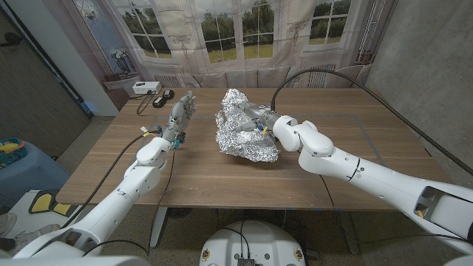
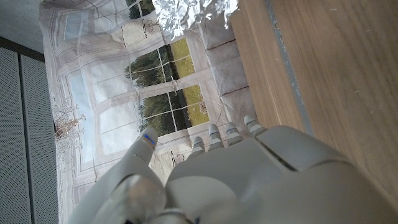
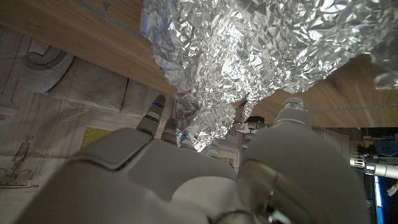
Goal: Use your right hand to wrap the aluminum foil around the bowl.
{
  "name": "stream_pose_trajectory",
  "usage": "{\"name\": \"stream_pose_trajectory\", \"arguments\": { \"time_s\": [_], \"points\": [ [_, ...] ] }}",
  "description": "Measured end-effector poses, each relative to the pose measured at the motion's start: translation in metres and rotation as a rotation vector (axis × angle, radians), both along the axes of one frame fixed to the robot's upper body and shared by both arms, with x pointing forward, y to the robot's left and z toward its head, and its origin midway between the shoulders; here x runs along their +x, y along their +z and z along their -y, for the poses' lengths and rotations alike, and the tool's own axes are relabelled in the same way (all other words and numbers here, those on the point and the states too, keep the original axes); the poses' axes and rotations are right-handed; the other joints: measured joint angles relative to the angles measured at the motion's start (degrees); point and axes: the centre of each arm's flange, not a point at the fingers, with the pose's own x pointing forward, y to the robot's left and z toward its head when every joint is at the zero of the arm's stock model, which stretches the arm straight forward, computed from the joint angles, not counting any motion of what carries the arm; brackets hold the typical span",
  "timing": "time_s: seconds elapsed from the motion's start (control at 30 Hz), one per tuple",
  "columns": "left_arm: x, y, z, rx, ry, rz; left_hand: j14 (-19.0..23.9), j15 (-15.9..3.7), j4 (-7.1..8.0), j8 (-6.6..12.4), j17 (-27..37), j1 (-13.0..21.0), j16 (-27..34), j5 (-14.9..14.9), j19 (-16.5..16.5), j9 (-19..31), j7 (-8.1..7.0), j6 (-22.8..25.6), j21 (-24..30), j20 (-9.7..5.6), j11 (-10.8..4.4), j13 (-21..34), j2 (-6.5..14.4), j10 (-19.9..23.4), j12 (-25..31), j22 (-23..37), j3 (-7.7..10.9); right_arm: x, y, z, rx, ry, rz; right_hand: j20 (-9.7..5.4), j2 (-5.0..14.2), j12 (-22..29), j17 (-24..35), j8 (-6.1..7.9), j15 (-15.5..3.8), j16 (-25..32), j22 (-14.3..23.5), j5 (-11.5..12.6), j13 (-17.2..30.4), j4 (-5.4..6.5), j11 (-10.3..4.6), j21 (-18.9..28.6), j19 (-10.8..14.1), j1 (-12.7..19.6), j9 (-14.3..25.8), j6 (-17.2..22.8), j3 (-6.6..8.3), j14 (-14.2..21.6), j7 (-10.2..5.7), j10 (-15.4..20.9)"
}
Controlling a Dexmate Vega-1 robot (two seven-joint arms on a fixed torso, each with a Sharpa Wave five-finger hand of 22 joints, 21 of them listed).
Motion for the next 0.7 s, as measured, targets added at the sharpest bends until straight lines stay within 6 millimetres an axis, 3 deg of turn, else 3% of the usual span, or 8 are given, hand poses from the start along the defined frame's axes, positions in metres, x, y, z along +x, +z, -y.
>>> {"name": "stream_pose_trajectory", "arguments": {
  "time_s": [0.13, 0.17, 0.3, 0.37, 0.47, 0.57, 0.63, 0.7],
  "points": [
    [-0.001, 0.000, 0.000, 0.000, -0.001, 0.000, 0.23, -0.23, -0.17, 0.00, -0.26, -0.24, 0.00, 0.00, 0.00, 0.00, 0.00, 0.00, 0.40, 0.00, -0.19, 0.00, -0.24, 0.19, 0.00, 0.00, -0.30, -0.004, 0.000, -0.002, -0.017, 0.001, 0.008, -0.02, 0.15, 0.00, -0.22, 0.44, 0.68, 0.00, 0.02, 1.27, -0.10, 0.04, 0.74, -3.49, -3.34, 0.15, 0.09, 0.09, -1.08, -2.10, -0.09, -0.32],
    [-0.001, -0.001, 0.001, -0.001, -0.002, 0.000, 0.31, -0.31, -0.17, 0.00, -0.27, -0.24, 0.00, 0.00, 0.02, 0.00, 0.00, 0.00, 0.40, 0.03, -0.19, 0.00, -0.24, 0.19, 0.00, 0.00, -0.30, -0.003, 0.000, -0.002, -0.020, -0.001, 0.009, -0.03, 0.52, -0.01, -0.19, 0.14, 0.52, 0.00, 0.02, 1.78, -0.11, 0.22, -0.38, -4.12, -4.70, 0.52, 0.06, 0.09, -1.66, -2.56, -0.09, -0.15],
    [-0.001, -0.001, 0.001, -0.002, -0.003, 0.001, 0.31, -0.31, -0.17, 0.00, -0.27, -0.31, 0.00, 0.00, 0.32, 0.00, 0.00, 0.00, 0.39, 0.32, -0.19, 0.00, -0.31, 0.19, 0.00, 0.00, -0.30, -0.006, -0.001, -0.004, -0.041, 0.002, 0.012, -0.06, 1.50, 0.95, -0.10, -0.69, -2.24, 0.57, 0.20, 3.22, -0.11, 0.41, -9.76, -4.54, -7.01, 1.46, 0.07, 0.09, -3.48, -2.89, -0.08, -0.15],
    [-0.002, -0.001, 0.001, -0.002, -0.004, 0.001, 0.31, -0.31, -0.17, 0.00, -0.27, -0.31, 0.00, 0.00, 0.32, 0.00, 0.00, 0.00, 0.39, 0.32, -0.19, 0.00, -0.31, 0.19, 0.00, 0.00, -0.30, -0.007, -0.001, -0.005, -0.045, 0.006, 0.015, -0.16, 1.71, 1.77, -0.11, -0.69, -3.20, 1.22, 0.29, 3.32, -0.11, 0.26, -12.54, -4.22, -6.70, 1.66, 0.09, 0.09, -3.94, -2.91, -0.08, -0.09],
    [-0.002, -0.001, 0.001, -0.004, -0.004, 0.001, 0.51, -0.10, -0.17, 0.00, -0.26, -0.31, 0.00, 0.00, 0.32, 0.01, -0.01, -0.01, 0.62, 0.32, -0.40, -0.25, -0.31, 0.40, 0.00, 0.00, -0.30, -0.010, -0.003, -0.004, -0.044, 0.022, 0.010, -0.18, 2.13, 2.45, -0.11, -1.24, -4.35, 2.43, 0.56, 3.68, 0.01, -0.15, -12.59, -2.87, -1.80, 2.66, -0.04, 0.09, -4.98, -0.45, -0.08, -0.28],
    [-0.003, -0.001, 0.001, -0.004, -0.005, 0.003, 0.61, -0.19, -0.17, 0.00, -0.53, -0.30, 0.00, 0.00, 0.32, 0.01, -0.11, -0.11, 0.62, 0.32, -0.41, -0.27, -0.31, 0.42, 0.00, 0.00, -0.30, -0.011, -0.002, -0.002, -0.031, 0.028, 0.003, -0.22, 2.63, 2.45, -0.11, -1.28, -6.09, 3.56, 0.82, 3.77, 0.34, -0.33, -10.41, 0.76, 13.19, 4.49, 0.06, 0.09, -6.79, 7.70, -0.08, -0.33],
    [-0.003, 0.000, 0.001, -0.004, -0.005, 0.003, 0.82, -0.41, -0.17, 0.00, -0.53, -0.31, 0.00, 0.00, 0.55, -0.08, -0.11, -0.11, 0.62, 0.09, -0.60, -0.27, -0.29, 0.60, 0.00, 0.00, -0.30, -0.011, -0.002, -0.002, -0.025, 0.031, -0.001, -0.25, 2.65, 2.45, 0.07, -1.27, -6.54, 3.65, 0.77, 3.77, 0.39, 0.04, -9.83, 1.92, 18.68, 4.47, 0.09, 0.09, -7.52, 10.37, -0.08, -0.16],
    [-0.003, -0.001, 0.001, -0.005, -0.005, 0.003, 0.94, -0.53, -0.17, 0.00, -0.53, -0.53, 0.00, 0.00, 0.63, -0.27, -0.11, -0.11, 0.62, 0.01, -0.60, -0.27, -0.08, 0.60, 0.00, 0.00, -0.30, -0.011, -0.001, -0.001, -0.017, 0.032, -0.002, -0.18, 2.66, 2.45, 0.17, -1.27, -6.39, 3.56, 0.66, 3.77, 0.61, 0.52, -9.74, 2.14, 21.45, 4.44, 0.09, 0.09, -8.00, 10.75, -0.07, -0.25]
  ]
}}
